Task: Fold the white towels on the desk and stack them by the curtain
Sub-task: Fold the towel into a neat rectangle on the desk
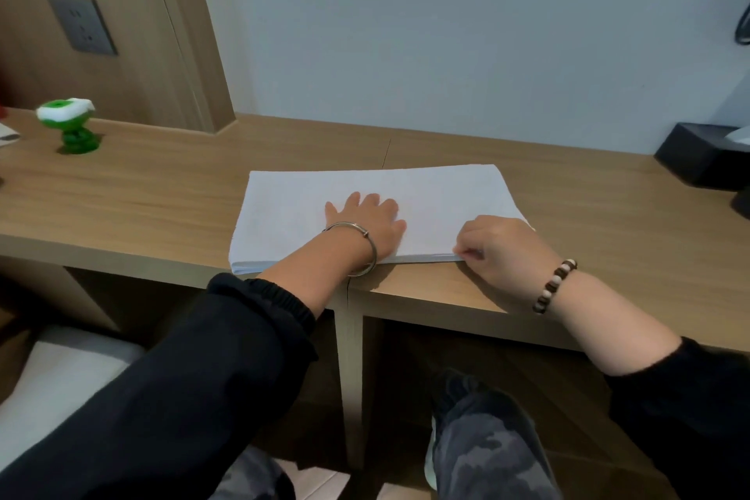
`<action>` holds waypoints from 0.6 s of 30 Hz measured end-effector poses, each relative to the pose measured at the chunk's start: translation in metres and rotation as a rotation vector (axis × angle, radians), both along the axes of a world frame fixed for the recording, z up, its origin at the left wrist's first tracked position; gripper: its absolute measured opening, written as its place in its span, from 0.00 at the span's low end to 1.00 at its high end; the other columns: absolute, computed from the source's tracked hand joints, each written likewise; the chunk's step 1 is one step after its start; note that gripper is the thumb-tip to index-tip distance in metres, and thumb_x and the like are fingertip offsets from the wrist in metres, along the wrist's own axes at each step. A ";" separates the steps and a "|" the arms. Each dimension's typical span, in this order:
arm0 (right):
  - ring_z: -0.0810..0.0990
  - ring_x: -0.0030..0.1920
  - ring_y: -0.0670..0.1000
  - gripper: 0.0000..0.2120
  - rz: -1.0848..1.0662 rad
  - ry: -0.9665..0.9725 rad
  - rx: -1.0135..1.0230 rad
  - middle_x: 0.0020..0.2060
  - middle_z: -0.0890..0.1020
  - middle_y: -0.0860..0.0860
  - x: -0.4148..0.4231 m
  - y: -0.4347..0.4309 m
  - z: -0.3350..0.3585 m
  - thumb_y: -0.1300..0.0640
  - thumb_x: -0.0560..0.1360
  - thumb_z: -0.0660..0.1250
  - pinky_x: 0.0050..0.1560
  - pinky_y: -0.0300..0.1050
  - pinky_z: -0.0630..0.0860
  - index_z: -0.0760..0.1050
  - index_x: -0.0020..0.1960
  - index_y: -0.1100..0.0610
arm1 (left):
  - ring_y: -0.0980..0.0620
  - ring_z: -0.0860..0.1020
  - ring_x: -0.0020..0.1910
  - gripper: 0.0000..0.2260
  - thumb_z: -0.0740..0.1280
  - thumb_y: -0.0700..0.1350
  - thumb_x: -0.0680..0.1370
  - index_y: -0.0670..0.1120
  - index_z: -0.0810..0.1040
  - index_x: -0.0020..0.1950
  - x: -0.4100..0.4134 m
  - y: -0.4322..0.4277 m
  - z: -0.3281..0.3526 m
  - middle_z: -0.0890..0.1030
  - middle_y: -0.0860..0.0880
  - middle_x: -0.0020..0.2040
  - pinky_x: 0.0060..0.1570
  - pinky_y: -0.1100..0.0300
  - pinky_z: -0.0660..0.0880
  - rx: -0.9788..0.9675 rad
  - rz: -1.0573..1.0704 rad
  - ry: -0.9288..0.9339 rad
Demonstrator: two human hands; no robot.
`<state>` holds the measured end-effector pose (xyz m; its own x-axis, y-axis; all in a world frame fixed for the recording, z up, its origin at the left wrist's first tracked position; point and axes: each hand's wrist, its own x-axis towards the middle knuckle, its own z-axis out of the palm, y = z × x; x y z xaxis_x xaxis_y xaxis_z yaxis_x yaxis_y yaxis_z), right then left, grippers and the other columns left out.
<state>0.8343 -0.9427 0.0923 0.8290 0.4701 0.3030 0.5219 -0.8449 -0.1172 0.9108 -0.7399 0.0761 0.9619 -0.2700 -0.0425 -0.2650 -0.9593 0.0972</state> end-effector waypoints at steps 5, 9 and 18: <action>0.78 0.40 0.57 0.07 0.011 -0.045 0.009 0.36 0.81 0.54 -0.002 0.001 -0.003 0.68 0.71 0.68 0.39 0.48 0.75 0.80 0.36 0.62 | 0.44 0.50 0.76 0.22 0.47 0.54 0.82 0.51 0.59 0.75 0.000 -0.042 0.007 0.55 0.48 0.77 0.70 0.39 0.51 -0.008 -0.108 -0.031; 0.78 0.42 0.56 0.07 -0.014 -0.049 0.025 0.38 0.82 0.53 -0.003 0.003 -0.007 0.65 0.74 0.67 0.43 0.49 0.76 0.81 0.40 0.61 | 0.46 0.43 0.77 0.23 0.43 0.55 0.82 0.56 0.48 0.78 0.004 -0.049 -0.004 0.46 0.52 0.79 0.71 0.39 0.43 0.012 -0.106 0.012; 0.78 0.44 0.55 0.07 0.011 -0.082 0.064 0.41 0.82 0.54 0.000 0.034 -0.012 0.63 0.77 0.65 0.44 0.45 0.73 0.82 0.44 0.61 | 0.46 0.42 0.77 0.25 0.42 0.62 0.80 0.59 0.50 0.77 0.017 -0.021 -0.008 0.45 0.55 0.79 0.68 0.34 0.41 0.001 0.061 0.060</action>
